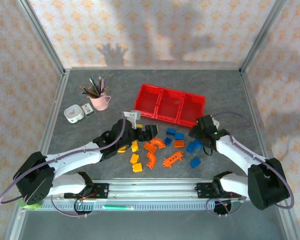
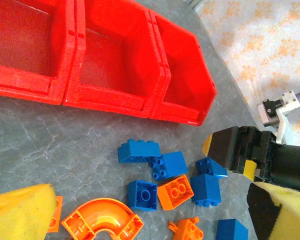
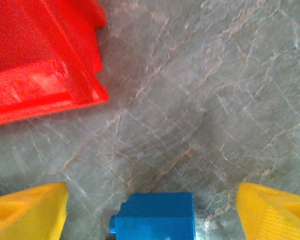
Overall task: Sort the legos into containers by color
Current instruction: Pick up the lego from the bottom-right of the table.
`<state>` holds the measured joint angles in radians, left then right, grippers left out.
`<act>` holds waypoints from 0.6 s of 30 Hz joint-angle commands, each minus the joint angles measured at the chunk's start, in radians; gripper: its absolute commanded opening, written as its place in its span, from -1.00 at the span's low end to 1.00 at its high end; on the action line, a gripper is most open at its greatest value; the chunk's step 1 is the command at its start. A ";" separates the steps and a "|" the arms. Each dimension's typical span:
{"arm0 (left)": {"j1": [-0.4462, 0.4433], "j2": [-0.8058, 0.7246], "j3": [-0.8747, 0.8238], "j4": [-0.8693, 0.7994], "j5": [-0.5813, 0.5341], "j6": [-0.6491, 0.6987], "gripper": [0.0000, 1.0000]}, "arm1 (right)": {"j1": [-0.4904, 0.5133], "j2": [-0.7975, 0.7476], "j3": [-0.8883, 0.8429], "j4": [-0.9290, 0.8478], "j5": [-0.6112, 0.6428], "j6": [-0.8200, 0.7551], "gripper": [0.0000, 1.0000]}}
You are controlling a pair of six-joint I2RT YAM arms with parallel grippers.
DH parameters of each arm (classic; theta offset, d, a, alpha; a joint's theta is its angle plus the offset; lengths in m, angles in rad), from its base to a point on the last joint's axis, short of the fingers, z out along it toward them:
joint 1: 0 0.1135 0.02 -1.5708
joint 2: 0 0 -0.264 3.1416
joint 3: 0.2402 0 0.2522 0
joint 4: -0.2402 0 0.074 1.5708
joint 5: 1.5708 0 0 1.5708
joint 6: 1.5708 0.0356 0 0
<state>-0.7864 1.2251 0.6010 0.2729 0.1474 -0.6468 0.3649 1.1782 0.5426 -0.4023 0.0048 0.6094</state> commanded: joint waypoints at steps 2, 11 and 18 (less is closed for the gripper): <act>-0.017 0.013 0.044 -0.031 -0.037 0.015 0.98 | 0.012 0.034 -0.020 0.022 0.034 0.042 0.55; -0.031 0.041 0.058 -0.034 -0.028 0.019 0.99 | 0.024 0.097 -0.039 0.106 0.012 0.040 0.27; -0.031 0.042 0.062 -0.039 -0.029 0.025 0.98 | 0.023 0.101 -0.038 0.105 0.026 0.032 -0.11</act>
<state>-0.8101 1.2659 0.6277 0.2466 0.1295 -0.6426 0.3840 1.2636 0.5144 -0.3599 0.0402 0.6373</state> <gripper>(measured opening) 0.992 0.469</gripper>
